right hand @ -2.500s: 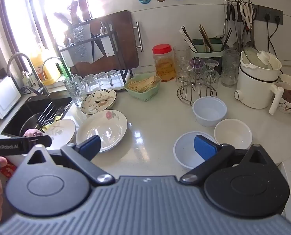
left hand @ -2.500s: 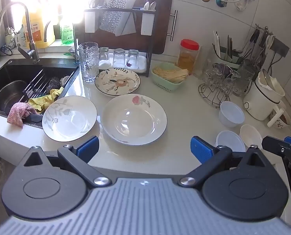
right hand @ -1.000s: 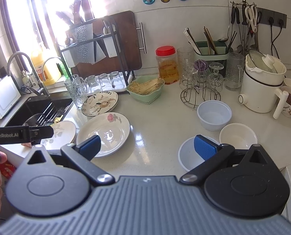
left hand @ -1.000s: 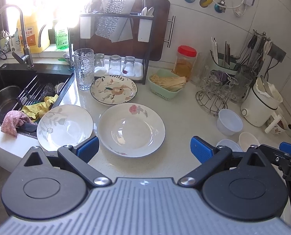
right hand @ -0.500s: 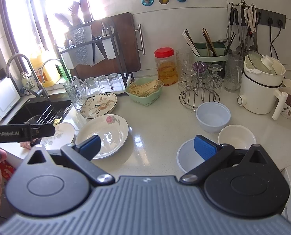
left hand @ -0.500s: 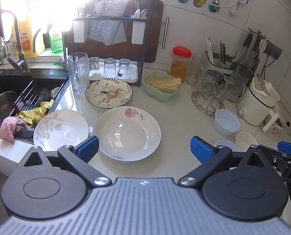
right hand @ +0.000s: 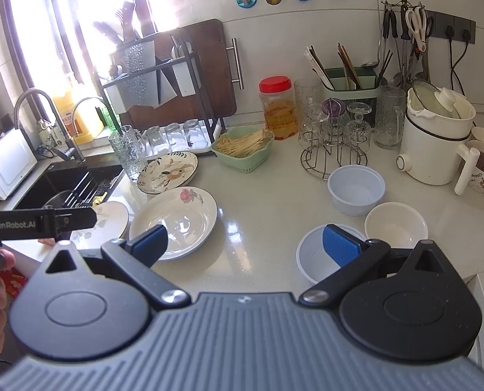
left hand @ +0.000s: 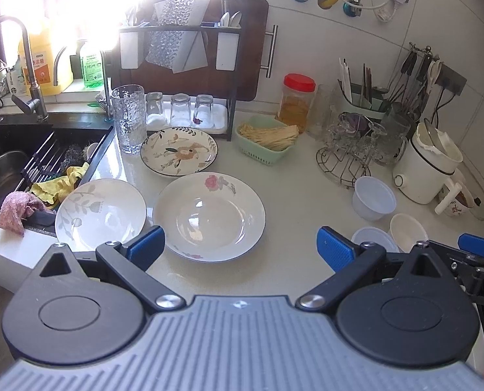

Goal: Organize plates and bowls

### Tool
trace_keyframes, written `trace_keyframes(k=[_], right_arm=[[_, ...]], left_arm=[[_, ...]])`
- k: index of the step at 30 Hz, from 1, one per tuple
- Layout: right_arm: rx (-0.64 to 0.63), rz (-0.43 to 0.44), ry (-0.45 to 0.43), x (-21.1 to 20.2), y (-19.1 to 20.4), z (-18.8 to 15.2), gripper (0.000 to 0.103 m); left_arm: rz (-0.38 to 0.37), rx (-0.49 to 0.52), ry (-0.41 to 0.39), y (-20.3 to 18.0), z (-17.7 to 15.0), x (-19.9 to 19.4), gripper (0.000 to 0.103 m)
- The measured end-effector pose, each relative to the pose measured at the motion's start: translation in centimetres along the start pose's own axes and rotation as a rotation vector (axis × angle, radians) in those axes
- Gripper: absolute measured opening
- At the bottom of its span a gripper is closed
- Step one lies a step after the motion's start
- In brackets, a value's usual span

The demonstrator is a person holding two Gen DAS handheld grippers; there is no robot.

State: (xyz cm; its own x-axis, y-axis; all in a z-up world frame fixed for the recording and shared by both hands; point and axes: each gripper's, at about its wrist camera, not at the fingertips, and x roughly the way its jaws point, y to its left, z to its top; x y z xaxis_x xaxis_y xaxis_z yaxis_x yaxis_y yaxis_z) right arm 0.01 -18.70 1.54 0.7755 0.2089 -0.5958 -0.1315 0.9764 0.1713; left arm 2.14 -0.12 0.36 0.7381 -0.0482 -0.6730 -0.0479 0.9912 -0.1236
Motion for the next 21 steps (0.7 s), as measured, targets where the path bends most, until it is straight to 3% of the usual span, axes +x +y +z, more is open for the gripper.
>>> trace_keyframes(k=[21], right_arm=[[0.001,0.009,0.014,-1.2,-0.8,-1.1,0.103]], left_arm=[[0.009,0.004,0.004,-1.5,-2.4,-1.6,0.101]])
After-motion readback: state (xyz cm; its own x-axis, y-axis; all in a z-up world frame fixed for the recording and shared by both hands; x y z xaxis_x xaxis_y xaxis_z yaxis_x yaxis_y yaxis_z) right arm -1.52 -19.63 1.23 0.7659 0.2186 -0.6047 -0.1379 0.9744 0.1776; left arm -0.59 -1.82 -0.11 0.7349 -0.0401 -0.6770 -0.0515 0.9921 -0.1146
